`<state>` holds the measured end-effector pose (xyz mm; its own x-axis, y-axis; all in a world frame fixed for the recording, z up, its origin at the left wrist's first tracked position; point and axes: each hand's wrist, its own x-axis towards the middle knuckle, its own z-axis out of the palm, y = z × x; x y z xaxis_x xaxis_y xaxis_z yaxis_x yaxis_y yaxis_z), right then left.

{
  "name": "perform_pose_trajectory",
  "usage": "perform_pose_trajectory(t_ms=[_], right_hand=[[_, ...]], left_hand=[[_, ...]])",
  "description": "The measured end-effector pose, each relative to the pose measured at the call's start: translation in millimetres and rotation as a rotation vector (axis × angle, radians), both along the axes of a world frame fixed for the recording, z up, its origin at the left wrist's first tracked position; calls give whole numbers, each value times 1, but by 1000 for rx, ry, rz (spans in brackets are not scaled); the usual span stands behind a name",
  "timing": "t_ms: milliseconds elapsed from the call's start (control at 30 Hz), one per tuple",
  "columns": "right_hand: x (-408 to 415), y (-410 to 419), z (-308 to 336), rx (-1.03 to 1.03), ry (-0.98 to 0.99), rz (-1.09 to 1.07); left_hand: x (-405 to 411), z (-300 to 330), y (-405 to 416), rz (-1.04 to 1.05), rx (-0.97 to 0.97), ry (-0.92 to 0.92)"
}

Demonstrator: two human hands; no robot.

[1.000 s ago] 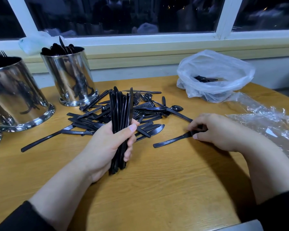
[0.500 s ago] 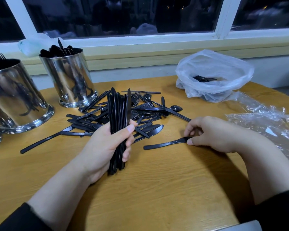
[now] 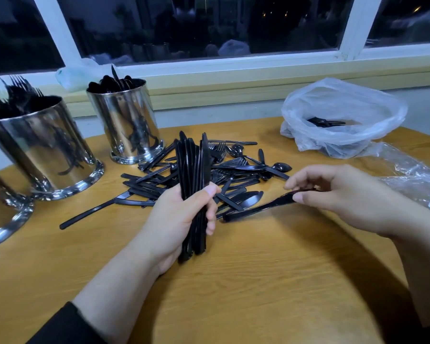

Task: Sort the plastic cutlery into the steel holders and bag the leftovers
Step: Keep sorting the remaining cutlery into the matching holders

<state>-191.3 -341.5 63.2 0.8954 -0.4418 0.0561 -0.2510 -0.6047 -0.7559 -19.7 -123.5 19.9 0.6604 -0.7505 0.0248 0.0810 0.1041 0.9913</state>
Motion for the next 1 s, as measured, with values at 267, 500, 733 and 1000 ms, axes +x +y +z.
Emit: perform_pose_trajectory(t_ms=[267, 500, 733, 1000], right_hand=[[18, 25, 4, 248, -197, 83], [51, 51, -9, 327, -383, 36], [30, 6, -8, -21, -294, -340], [8, -40, -31, -264, 276, -426]], left_hand=[[4, 3, 2, 71, 13, -105], [-7, 8, 2, -120, 166, -125], [-2, 1, 2, -157, 118, 7], [-5, 1, 0, -190, 158, -27]])
